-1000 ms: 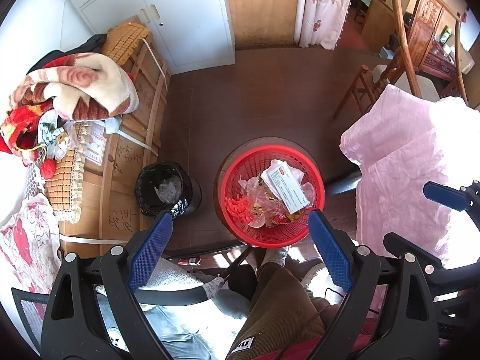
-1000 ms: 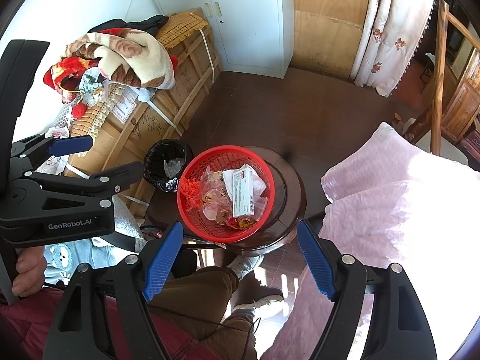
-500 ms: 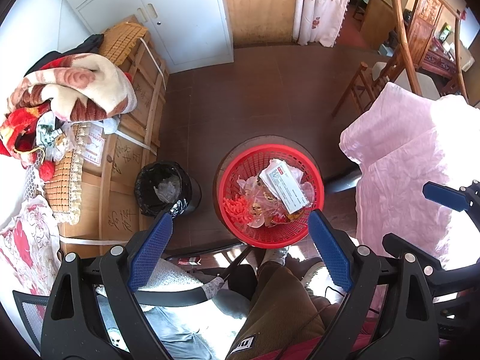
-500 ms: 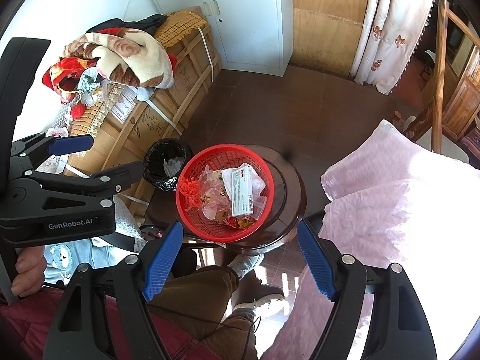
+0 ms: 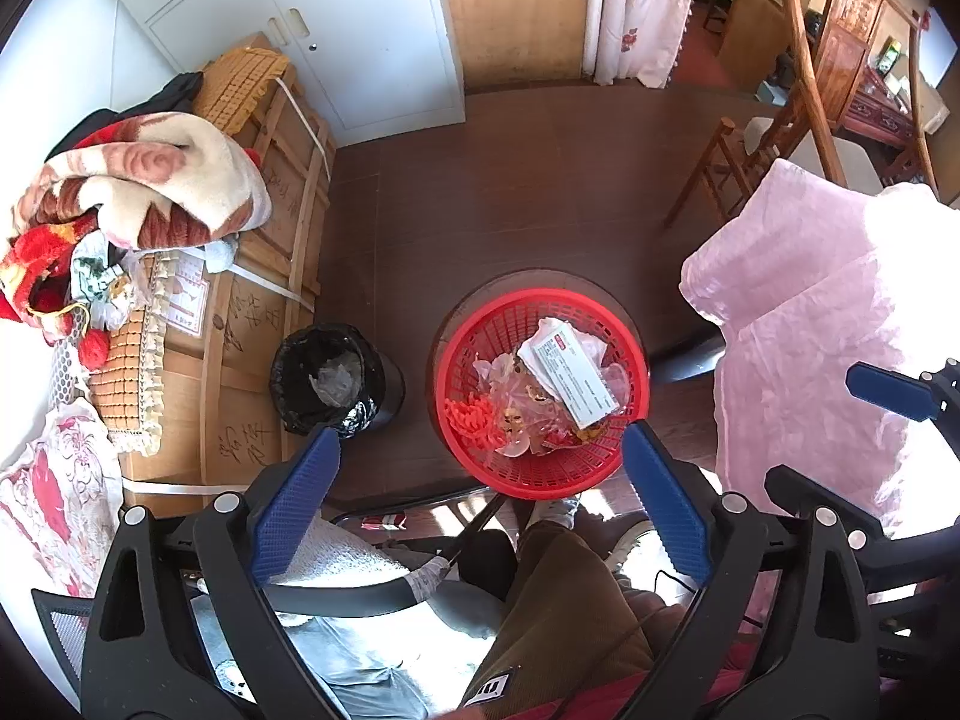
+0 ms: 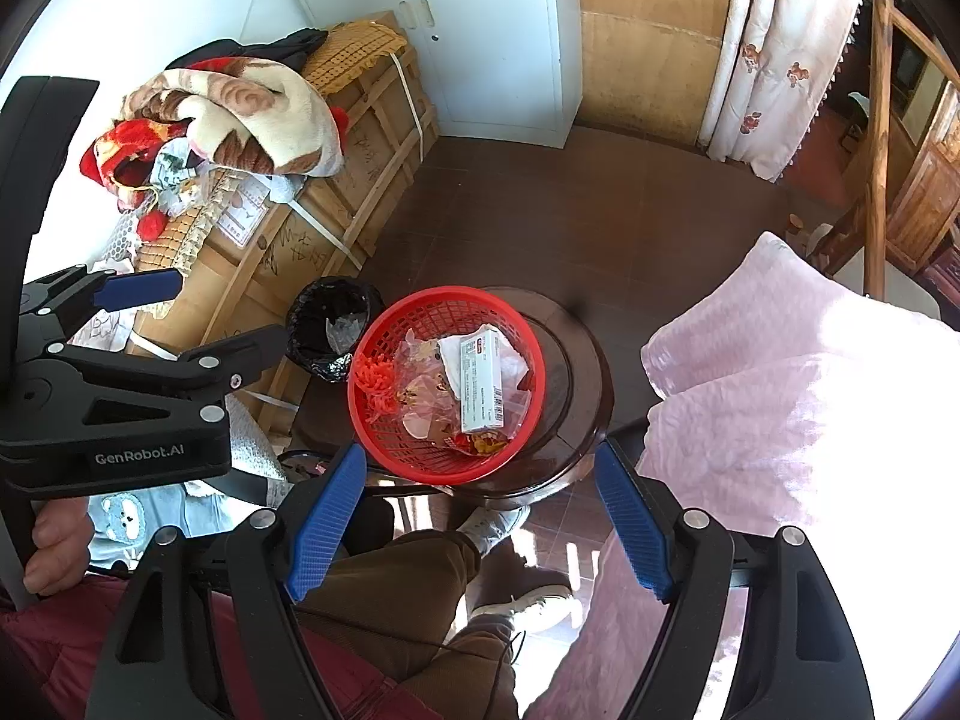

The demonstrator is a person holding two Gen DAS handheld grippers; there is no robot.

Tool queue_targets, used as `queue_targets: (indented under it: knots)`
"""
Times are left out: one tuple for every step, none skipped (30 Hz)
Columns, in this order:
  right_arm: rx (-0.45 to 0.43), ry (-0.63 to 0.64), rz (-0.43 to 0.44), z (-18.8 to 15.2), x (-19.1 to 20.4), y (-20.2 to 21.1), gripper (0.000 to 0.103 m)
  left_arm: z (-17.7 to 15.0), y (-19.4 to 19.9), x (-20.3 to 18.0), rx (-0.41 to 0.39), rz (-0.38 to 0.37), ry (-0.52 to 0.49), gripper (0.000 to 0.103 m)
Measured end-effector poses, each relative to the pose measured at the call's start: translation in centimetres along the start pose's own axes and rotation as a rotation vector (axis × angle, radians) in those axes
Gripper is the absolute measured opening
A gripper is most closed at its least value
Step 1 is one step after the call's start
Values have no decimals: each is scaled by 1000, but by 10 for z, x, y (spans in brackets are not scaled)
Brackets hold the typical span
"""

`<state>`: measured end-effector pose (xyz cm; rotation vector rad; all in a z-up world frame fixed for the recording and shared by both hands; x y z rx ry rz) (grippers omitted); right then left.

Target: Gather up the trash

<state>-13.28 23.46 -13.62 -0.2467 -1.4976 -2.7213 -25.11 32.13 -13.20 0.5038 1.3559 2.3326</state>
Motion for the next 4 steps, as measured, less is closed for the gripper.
queue_targets:
  knots:
    - [1,0,0,1,0,0,77,2,-1,1,2,0,0,92]
    - [1,0,0,2,0,0,77,1,0,1,3,0,1,92]
    - [1,0,0,1,0,0,77,2,-1,1,1,-1,0,92]
    - [2,-2,0,2,0,-1,77,4,-1,1,2,-2,-1,92]
Point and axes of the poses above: each gripper's, at about its wrist camera, not at the fingertips, and y roughly against the way its jaws point, x to its left, z to its top, the point moved 4 cm from there along -y, roughly the way its jaws point, and after that the axes turned 11 degrees about -x, right-handed, at the moved point
